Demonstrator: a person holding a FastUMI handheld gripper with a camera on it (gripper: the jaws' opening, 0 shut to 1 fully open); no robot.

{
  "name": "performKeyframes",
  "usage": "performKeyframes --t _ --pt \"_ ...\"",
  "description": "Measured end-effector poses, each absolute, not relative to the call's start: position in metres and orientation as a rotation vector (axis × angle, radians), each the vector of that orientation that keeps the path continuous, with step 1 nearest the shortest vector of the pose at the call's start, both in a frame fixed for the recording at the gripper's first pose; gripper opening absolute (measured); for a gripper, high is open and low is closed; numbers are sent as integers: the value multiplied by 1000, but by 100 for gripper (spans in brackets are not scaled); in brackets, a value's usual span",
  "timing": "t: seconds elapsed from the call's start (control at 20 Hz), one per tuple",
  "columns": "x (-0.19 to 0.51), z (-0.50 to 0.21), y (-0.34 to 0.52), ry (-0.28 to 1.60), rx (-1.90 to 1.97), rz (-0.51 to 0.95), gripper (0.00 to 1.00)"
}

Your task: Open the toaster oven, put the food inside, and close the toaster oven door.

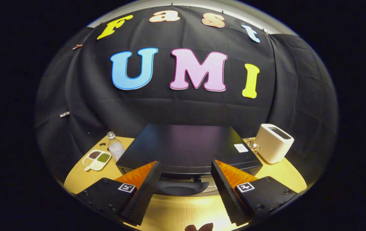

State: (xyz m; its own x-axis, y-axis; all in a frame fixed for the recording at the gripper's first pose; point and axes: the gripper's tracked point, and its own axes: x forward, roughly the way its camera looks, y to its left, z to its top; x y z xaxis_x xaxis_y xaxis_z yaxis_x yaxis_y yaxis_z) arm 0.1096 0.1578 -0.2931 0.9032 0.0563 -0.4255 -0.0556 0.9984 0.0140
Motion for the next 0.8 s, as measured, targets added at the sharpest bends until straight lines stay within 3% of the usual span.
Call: performKeyframes --t 0.2,0.8 --pt "112 -325 164 524 -9 55 97" --pt "62 -337 163 503 50 62 96"
